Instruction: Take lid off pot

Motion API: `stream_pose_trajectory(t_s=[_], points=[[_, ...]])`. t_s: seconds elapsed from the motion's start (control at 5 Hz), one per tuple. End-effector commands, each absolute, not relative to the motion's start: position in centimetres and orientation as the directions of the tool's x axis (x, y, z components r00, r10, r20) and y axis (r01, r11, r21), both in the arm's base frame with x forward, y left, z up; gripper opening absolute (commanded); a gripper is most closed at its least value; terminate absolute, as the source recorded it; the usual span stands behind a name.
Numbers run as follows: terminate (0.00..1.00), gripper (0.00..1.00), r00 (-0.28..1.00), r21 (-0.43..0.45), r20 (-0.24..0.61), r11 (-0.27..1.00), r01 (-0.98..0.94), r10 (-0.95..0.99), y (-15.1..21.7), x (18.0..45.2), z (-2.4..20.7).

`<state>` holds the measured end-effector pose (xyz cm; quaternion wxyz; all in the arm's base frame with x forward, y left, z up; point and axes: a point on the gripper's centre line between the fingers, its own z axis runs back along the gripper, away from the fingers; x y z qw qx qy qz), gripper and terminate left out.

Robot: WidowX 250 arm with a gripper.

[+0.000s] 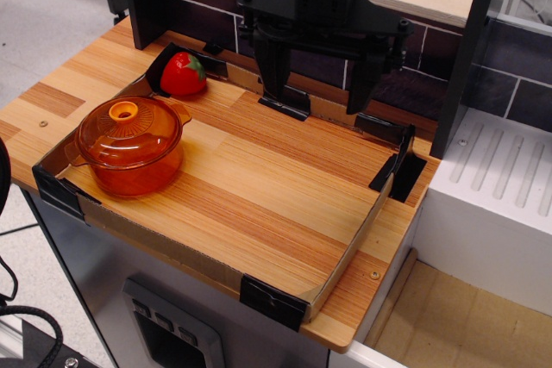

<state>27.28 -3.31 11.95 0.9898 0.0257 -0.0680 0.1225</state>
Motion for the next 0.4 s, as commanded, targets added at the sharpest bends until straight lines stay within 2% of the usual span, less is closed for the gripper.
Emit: stream_pose_trajectory(t_s=[0.0,0.2], points=[[0.0,1.0,0.961,0.034,0.141,0.969,-0.246,0.239,-3.3,27.3,11.9],[0.0,1.0,0.964,0.019,0.152,0.974,-0.224,0.219,-0.2,26.9,13.2]])
